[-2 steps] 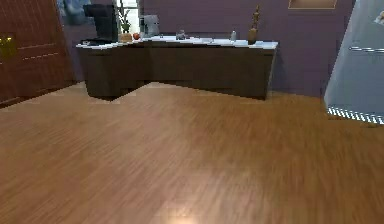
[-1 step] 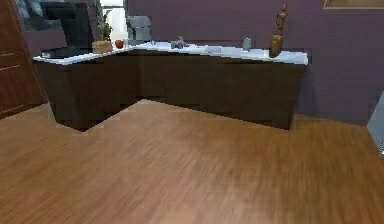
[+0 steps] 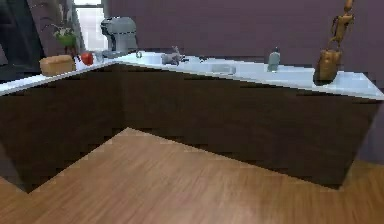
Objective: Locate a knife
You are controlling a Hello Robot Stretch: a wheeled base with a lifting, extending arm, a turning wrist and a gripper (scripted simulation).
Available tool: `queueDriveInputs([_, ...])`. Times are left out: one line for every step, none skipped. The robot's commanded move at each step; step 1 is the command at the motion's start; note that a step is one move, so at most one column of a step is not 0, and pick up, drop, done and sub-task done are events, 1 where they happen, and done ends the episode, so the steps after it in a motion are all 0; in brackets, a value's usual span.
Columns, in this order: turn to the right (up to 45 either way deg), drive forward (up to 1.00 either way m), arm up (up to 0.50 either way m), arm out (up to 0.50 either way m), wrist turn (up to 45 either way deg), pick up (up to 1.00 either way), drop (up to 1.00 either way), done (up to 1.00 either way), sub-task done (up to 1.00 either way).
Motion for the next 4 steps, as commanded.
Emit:
queueDriveInputs([0.0,1.0,0.0,0.0,0.0,0.0,0.0,0.0,0.0])
queueDriveInputs([0.0,0.25,0.0,0.0,0.0,0.0,0.0,0.0,0.0])
queueDriveInputs([-9.0,0.0,0.0,0.0,0.0,0.0,0.0,0.0,0.0])
queueDriveInputs([-3.0,0.0,0.0,0.0,0.0,0.0,0.0,0.0,0.0])
